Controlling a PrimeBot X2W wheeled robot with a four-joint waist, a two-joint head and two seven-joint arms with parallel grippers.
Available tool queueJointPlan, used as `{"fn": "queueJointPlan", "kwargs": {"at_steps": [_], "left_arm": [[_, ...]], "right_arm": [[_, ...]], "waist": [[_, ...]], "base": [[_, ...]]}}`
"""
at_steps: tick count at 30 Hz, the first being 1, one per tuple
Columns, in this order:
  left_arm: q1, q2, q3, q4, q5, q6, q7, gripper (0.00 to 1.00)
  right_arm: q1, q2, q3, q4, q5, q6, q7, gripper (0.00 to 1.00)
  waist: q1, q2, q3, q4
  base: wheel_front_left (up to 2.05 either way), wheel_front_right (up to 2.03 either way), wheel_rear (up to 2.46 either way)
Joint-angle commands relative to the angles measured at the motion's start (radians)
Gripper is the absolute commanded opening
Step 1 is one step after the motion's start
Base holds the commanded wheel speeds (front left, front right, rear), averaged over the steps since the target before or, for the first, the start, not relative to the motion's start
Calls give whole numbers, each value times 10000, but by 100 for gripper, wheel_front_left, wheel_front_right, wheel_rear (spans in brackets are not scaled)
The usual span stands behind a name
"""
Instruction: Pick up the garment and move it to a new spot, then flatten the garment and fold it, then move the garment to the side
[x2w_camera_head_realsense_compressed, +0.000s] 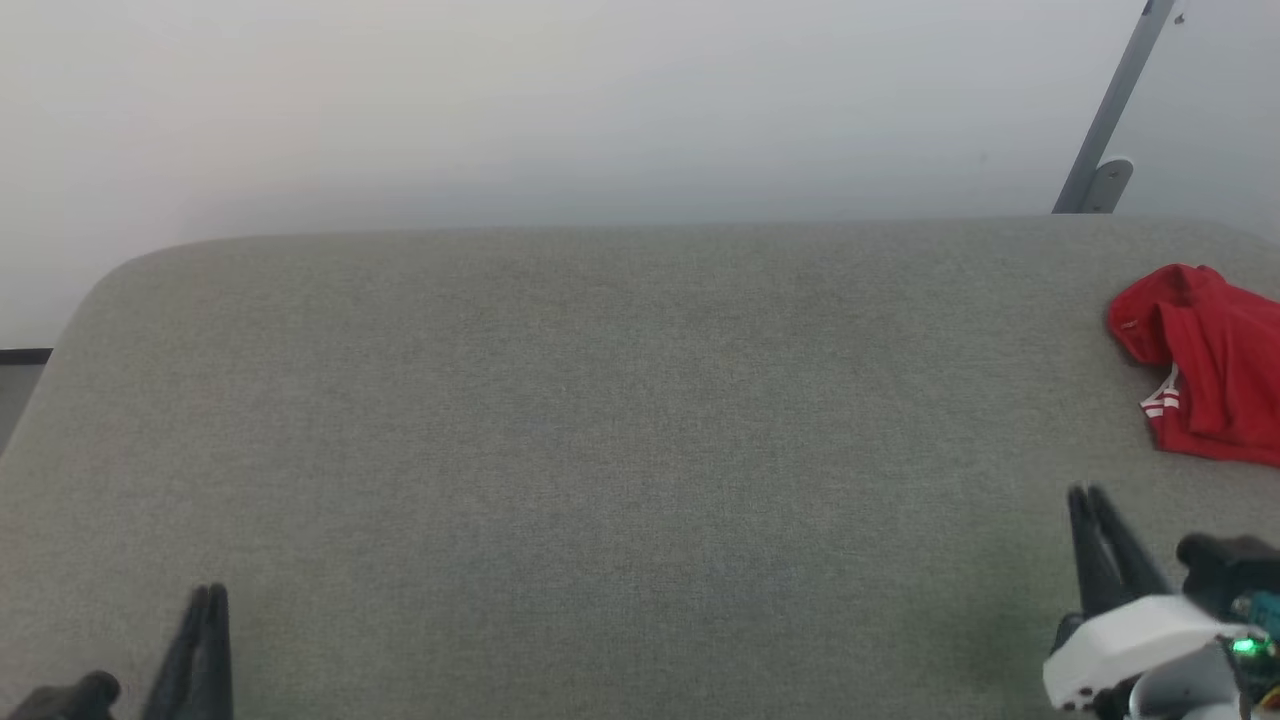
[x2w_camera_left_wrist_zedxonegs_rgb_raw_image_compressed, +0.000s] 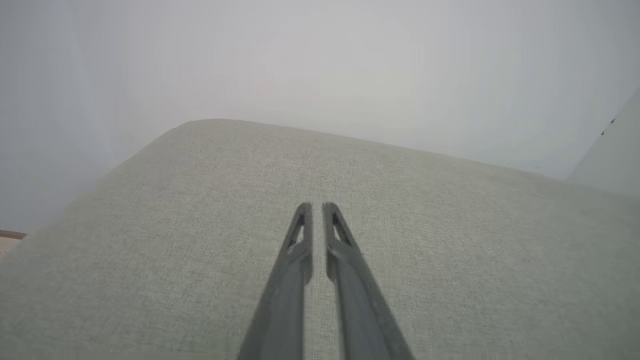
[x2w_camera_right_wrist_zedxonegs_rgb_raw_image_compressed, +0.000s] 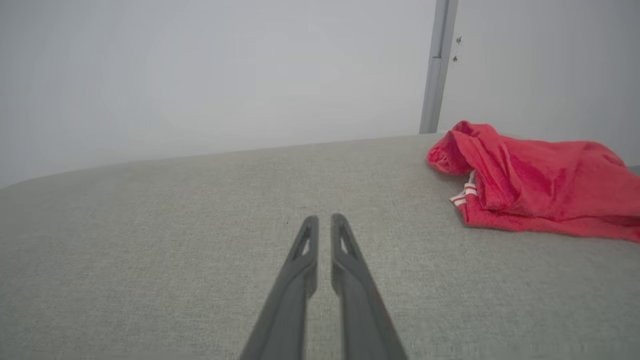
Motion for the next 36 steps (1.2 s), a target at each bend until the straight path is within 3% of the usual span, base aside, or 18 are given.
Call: {"fn": "queueJointPlan", "kwargs": {"at_steps": [1,36], "left_arm": [[-42,-13,5,8,-127,0,48,0],[-1122,-816,-204,254,-5181,0,1608,0]], "right_arm": [[-53,6,-36,28,133,0,49,0],[-381,285,52,96,5987,1,1029,0]], "waist": [[0,-1,0,-1],[0,-1,21,-29]], "base": [[0,0,0],[0,0,0]]}}
